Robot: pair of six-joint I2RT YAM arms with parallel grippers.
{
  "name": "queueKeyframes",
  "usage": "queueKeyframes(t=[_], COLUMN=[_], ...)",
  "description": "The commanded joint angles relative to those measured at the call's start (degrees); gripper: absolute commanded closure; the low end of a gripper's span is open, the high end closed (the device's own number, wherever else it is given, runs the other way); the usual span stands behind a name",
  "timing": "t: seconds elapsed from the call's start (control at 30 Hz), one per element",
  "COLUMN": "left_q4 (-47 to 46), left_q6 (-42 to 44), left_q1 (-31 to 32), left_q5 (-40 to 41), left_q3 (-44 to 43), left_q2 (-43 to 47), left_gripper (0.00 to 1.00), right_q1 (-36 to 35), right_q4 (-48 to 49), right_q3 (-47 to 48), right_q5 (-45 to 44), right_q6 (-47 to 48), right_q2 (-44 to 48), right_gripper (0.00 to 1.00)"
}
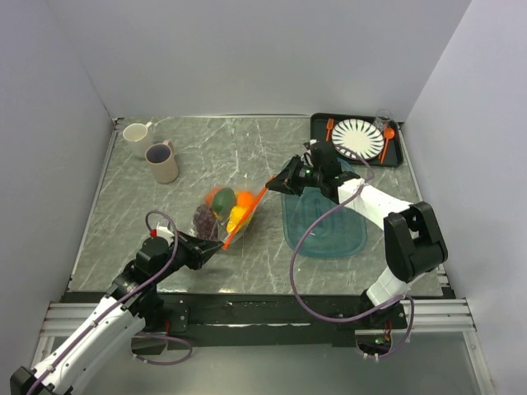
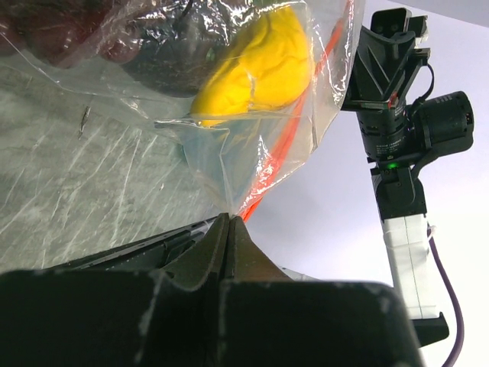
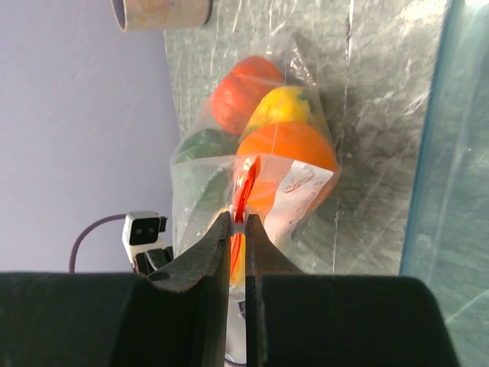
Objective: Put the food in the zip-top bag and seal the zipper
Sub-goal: Zip the zipper food storage bag at the center of the board.
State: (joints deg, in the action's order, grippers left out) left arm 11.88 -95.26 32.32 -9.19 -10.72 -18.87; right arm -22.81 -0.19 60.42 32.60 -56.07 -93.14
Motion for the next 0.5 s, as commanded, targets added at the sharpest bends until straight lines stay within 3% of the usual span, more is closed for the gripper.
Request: queueKeyframes(t=[0.0, 0.47], left_q4=[0.78, -0.54], left_q6=[1.04, 1.04], left_q1=[0.12, 0.03], left_q5=[-0.74, -0.92], left_q3=[-0.35, -0.44], left_q2=[-0.29, -1.69], left_gripper=[0.99, 0.99], right_q1=[2.77, 5.4], right_q4=[4.84, 4.05], right_q3=[3.65, 4.79], right_q5=[-3.33, -4.21], right_q6=[0.44, 0.61], right_q2=[-0.63, -1.69], right_gripper=[0.96, 0.96])
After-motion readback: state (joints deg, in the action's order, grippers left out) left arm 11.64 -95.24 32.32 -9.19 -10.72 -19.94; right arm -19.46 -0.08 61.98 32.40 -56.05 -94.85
